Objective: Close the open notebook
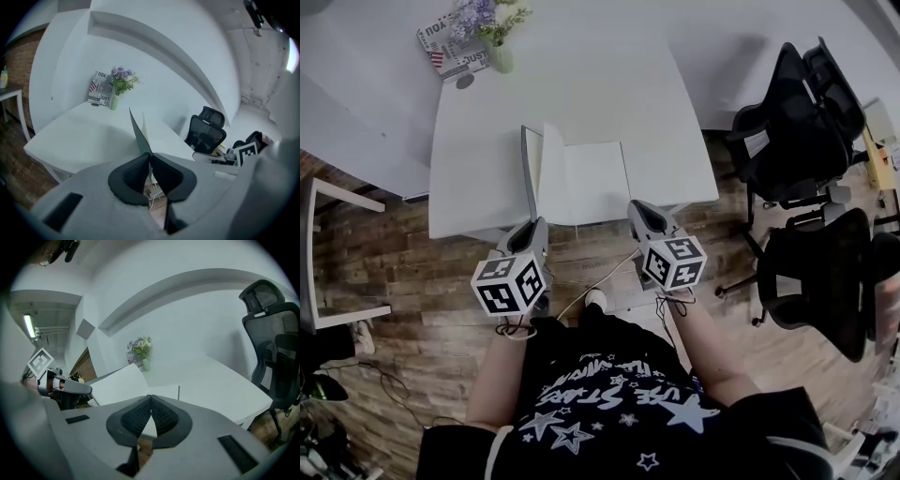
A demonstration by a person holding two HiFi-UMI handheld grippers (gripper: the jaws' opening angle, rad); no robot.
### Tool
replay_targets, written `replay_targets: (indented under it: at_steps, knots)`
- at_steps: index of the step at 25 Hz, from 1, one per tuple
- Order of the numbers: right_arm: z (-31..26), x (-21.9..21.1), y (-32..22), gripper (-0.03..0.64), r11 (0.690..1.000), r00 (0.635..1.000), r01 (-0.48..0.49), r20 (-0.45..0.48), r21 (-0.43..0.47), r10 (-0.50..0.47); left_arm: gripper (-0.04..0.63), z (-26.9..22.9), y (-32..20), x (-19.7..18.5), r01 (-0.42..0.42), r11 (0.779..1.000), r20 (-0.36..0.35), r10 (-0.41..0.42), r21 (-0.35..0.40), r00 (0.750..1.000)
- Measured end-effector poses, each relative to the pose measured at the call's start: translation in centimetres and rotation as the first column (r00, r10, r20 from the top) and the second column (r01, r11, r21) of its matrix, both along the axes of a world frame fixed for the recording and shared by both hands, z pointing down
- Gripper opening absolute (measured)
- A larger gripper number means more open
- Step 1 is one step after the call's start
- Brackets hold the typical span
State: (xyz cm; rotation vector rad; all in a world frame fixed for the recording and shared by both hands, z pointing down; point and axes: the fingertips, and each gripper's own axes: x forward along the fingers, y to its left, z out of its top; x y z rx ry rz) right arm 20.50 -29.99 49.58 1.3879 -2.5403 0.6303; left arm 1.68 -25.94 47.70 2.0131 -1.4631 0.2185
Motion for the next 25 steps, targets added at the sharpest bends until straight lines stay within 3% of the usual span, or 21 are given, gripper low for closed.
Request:
replay_targets:
  at_steps: [12, 25]
  knots:
    - [1.0, 3.3, 0.9, 0.003, 0.998, 0.998, -0.069, -0.005, -0.015, 0.069, 0.034, -1.5, -1.0, 6.4, -0.132, 0.988, 0.082, 0.125, 0.075, 0.989]
    - [2.3, 7.8, 1.6, 0.003, 0.984, 0.985, -0.172, -0.005, -0.043, 0.172, 0.035, 1.2, -2.4, 14.5, -0.317, 0.947, 0.204, 0.300, 0.053, 0.932]
